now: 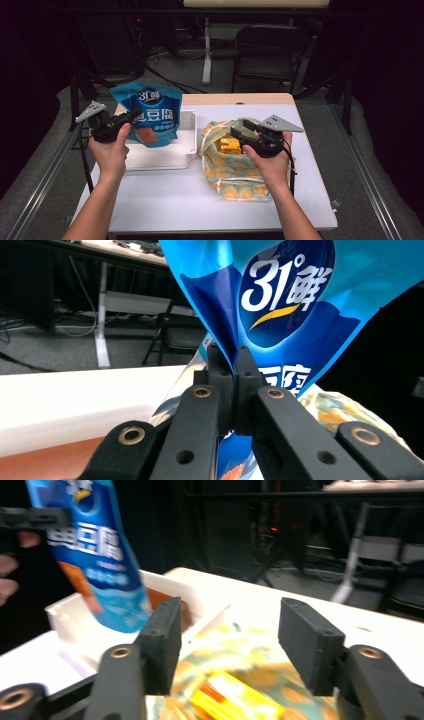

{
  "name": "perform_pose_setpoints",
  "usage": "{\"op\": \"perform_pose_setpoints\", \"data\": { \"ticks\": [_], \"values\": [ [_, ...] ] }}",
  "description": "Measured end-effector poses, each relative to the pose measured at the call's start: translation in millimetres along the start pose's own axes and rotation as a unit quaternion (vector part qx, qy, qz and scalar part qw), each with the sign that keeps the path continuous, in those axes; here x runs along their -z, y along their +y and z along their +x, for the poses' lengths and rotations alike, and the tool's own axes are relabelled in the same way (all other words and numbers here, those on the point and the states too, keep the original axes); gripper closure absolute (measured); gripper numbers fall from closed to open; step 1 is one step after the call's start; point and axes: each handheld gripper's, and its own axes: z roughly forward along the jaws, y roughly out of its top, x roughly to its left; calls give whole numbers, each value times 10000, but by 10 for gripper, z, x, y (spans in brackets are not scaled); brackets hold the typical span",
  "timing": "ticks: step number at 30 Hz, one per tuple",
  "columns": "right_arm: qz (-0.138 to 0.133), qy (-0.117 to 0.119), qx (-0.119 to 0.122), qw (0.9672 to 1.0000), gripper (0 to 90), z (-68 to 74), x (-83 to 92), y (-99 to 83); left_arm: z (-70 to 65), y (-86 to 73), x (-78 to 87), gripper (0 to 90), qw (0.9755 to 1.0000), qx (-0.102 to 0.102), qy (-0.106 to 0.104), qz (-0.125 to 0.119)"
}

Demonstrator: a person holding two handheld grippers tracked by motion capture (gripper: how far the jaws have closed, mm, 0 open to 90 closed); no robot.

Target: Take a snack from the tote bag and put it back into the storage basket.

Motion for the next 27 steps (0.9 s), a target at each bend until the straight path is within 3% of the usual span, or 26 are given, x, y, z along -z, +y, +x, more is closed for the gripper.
{"op": "perform_pose_setpoints", "data": {
  "ticks": [3, 12, 21, 27],
  "values": [
    [23, -195, -136, 9997, 378, -88, 57, -122, 110, -54, -8, 900, 9999, 48, 100, 5],
    [111, -366, -500, 9980, 361, -293, 166, -436, 426, -210, -17, 900, 9995, 222, 232, -58],
    [267, -457, -493, 9974, 361, -339, 169, -512, 631, -322, -22, 900, 9993, 267, 249, -86],
    [318, -474, -545, 9969, 373, -358, 162, -569, 746, -429, 20, 900, 9981, 465, 393, -112]
  ]
}}
